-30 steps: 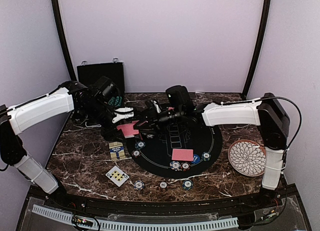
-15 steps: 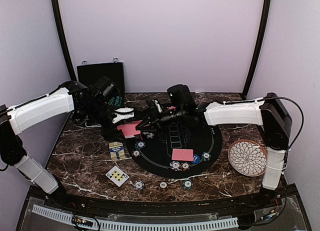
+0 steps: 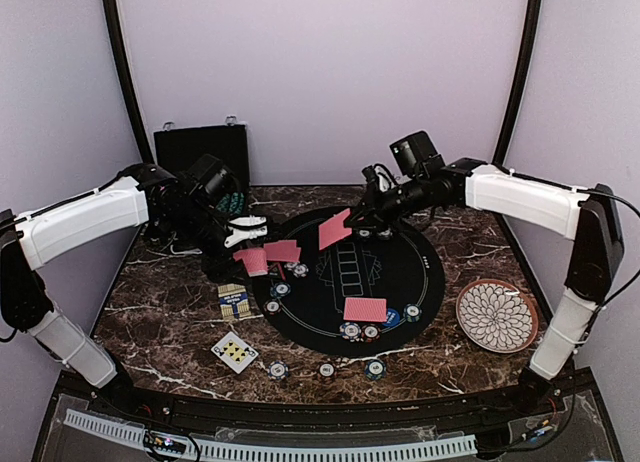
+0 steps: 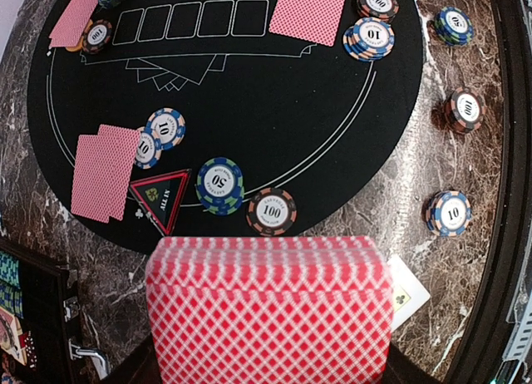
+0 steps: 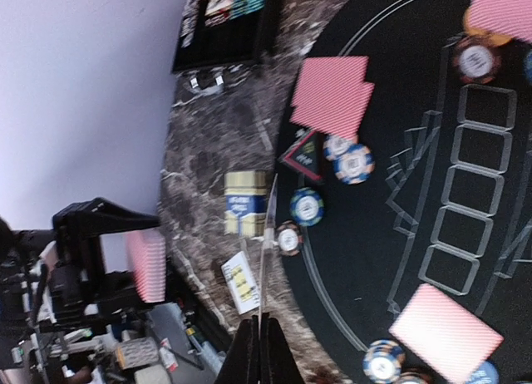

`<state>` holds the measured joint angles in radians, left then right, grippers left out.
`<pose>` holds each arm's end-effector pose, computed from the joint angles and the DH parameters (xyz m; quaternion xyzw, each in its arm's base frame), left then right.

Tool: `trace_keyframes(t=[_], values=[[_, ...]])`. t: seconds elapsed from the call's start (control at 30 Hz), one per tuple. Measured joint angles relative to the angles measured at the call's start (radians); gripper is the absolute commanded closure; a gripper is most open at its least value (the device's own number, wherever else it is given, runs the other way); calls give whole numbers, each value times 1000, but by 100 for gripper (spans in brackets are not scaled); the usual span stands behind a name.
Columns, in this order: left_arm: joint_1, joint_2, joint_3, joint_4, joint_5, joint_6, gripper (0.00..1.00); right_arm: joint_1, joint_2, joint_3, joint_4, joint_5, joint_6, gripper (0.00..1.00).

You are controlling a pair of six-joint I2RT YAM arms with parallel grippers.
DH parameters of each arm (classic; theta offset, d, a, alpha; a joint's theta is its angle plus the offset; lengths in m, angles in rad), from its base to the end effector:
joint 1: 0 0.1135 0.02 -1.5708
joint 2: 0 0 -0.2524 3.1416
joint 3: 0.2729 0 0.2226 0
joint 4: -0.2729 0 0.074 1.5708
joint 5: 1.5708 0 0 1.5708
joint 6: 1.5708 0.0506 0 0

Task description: Distribute texas hold em gaming equipment

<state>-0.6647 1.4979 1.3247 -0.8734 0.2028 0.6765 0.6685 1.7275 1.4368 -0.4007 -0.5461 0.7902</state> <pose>0.2180 -0.1838 0.2804 0.6177 0.7365 -0.0963 0.2584 0.2759 0.2514 0.2841 -0.0616 0.8767 0.4551 0.1430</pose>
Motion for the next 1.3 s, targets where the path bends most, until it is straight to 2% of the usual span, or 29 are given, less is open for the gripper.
trace_keyframes(t=[0.17,0.3,0.57,0.73,0.9,1.03,1.3], values=[[0,0,0,0,-3,0,100,-22,6,140,-275,278,-158,100],[0,0,0,0,-5,0,100,-21,23,211,-409,503,-233,100],[0,0,0,0,-5,0,100,10,149,296,-605,884,-277,100],[0,0,0,0,-5,0,100,78,309,457,-704,1058,-277,100],[0,0,0,-1,-5,0,100,150,511,672,-813,1186,-264,100],[0,0,0,-1,-5,0,100,185,625,788,-869,1230,-254,100],[0,0,0,-1,-5,0,100,209,713,858,-888,1218,-253,100]])
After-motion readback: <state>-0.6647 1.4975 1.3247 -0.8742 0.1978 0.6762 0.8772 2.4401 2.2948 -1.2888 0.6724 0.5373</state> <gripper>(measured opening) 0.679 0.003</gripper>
